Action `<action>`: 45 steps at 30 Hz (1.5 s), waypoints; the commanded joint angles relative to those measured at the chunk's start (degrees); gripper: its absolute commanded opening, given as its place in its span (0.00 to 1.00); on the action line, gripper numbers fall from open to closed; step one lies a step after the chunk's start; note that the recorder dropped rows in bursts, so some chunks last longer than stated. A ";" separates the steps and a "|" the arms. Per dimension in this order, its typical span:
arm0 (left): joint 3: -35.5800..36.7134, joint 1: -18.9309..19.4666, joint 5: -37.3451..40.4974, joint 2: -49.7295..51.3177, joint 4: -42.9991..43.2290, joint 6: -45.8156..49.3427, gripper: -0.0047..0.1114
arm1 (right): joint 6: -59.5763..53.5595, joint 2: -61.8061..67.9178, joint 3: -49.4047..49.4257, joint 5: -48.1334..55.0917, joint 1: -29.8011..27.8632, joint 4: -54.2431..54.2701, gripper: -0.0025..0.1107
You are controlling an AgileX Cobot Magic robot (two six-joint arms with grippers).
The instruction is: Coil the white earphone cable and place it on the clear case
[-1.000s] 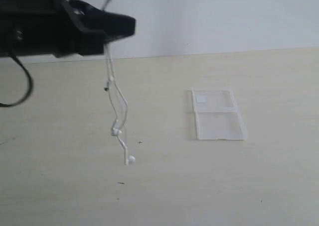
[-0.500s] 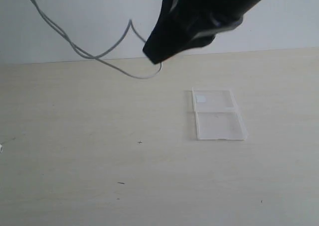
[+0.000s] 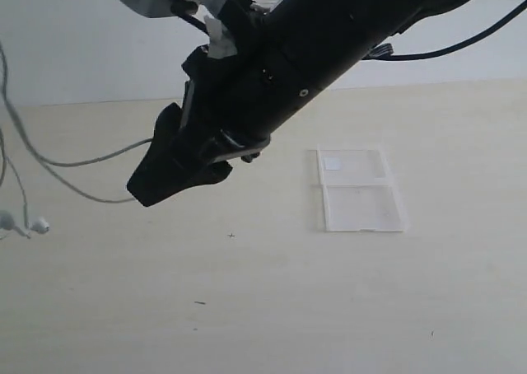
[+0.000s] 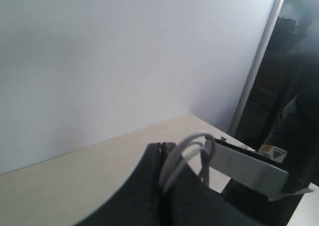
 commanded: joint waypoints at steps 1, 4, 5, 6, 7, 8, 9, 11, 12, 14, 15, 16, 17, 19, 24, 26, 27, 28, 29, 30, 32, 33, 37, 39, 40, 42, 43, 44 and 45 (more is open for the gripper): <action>0.79 0.24 5.03 1.05 -0.27 0.74 0.04 | -0.26 -0.29 0.25 1.06 0.09 -2.55 0.47; 0.79 0.24 7.96 1.05 -0.27 1.60 0.04 | 1.32 -0.29 0.25 2.65 0.09 -6.38 0.51; 0.79 0.24 8.35 1.05 -0.27 1.60 0.04 | 1.76 -0.29 0.25 3.19 0.09 -6.64 0.52; 0.79 0.24 8.70 1.05 -0.27 1.60 0.04 | 1.91 -0.29 0.25 3.49 0.09 -6.64 0.54; 0.79 0.24 8.94 1.05 -0.27 1.71 0.04 | 2.04 -0.29 0.25 3.81 0.09 -6.51 0.55; 0.79 0.24 9.07 1.05 -0.27 1.82 0.04 | 2.04 -0.29 0.25 3.81 0.09 -6.51 0.56; 0.79 0.24 9.21 1.05 -0.27 1.82 0.04 | 2.04 -0.29 0.25 3.81 0.09 -6.35 0.58; 0.79 0.24 9.21 1.05 -0.27 1.82 0.04 | 1.64 -0.29 0.25 3.47 0.09 -5.88 0.59; 0.79 0.24 9.21 1.05 -0.27 1.82 0.04 | 1.02 -0.29 0.25 2.79 0.09 -5.37 0.60; 0.79 0.24 9.07 1.05 -0.27 1.82 0.04 | -0.51 -0.29 0.25 1.09 0.09 -3.62 0.61; 0.79 0.24 9.07 1.05 -0.27 1.82 0.04 | -1.39 -0.29 0.25 0.24 0.09 -1.96 0.62; 0.79 0.24 9.07 1.05 -0.27 1.82 0.04 | -2.97 -0.29 0.25 -0.57 0.09 0.19 0.63; 0.79 0.24 9.07 1.05 -0.27 1.82 0.04 | -5.31 -0.29 0.25 -0.96 0.09 2.86 0.64; 0.79 0.24 9.07 1.05 -0.27 1.82 0.04 | -10.46 -0.29 0.25 -1.40 0.09 8.46 0.66; 0.79 0.24 9.28 1.05 -0.27 1.82 0.04 | -21.97 -0.19 0.25 -3.58 0.09 19.49 0.68; 0.79 0.24 9.28 1.05 -0.27 1.82 0.04 | -24.48 -0.19 0.25 -5.31 0.09 22.45 0.68; 0.79 0.24 9.28 1.05 -0.27 1.82 0.04 | -25.11 -0.19 0.25 -6.00 0.09 23.51 0.68; 0.79 0.24 9.28 1.05 -0.27 1.82 0.04 | -25.94 0.09 0.25 -6.98 0.09 24.99 0.68; 0.79 0.24 9.28 1.05 -0.27 1.82 0.04 | -26.42 0.19 0.25 -7.38 0.09 25.93 0.68; 0.79 0.24 9.28 1.05 -0.27 1.82 0.04 | -26.57 0.34 0.25 -7.38 0.09 26.64 0.68; 0.79 0.24 9.28 1.05 -0.27 1.82 0.04 | -27.96 0.96 0.25 -7.38 0.09 28.91 0.68; 0.79 0.24 9.39 1.19 -0.27 1.82 0.04 | -28.07 1.29 0.25 -7.38 0.09 29.89 0.68; 0.79 0.24 9.50 2.48 -0.27 1.82 0.04 | -29.54 3.12 0.25 -7.38 0.09 34.02 0.68; 0.79 0.01 9.38 3.29 -0.27 1.82 0.04 | -31.21 4.02 0.25 -7.02 0.09 35.00 0.68; 0.79 -0.09 9.38 3.77 -0.27 1.82 0.04 | -32.04 4.60 0.25 -6.71 0.09 35.69 0.68; 0.79 -0.09 8.75 4.41 -0.27 1.82 0.04 | -32.40 5.44 0.25 -6.35 0.09 36.11 0.68; 0.79 -0.09 8.67 4.69 -0.27 1.82 0.04 | -32.91 5.74 0.25 -6.19 0.09 36.36 0.68; 0.79 -0.09 8.51 4.99 -0.27 1.82 0.04 | -33.23 6.06 0.25 -6.02 0.09 36.53 0.68; 0.79 -0.09 8.51 5.24 -0.27 1.82 0.04 | -33.30 6.41 0.25 -5.91 0.48 37.16 0.68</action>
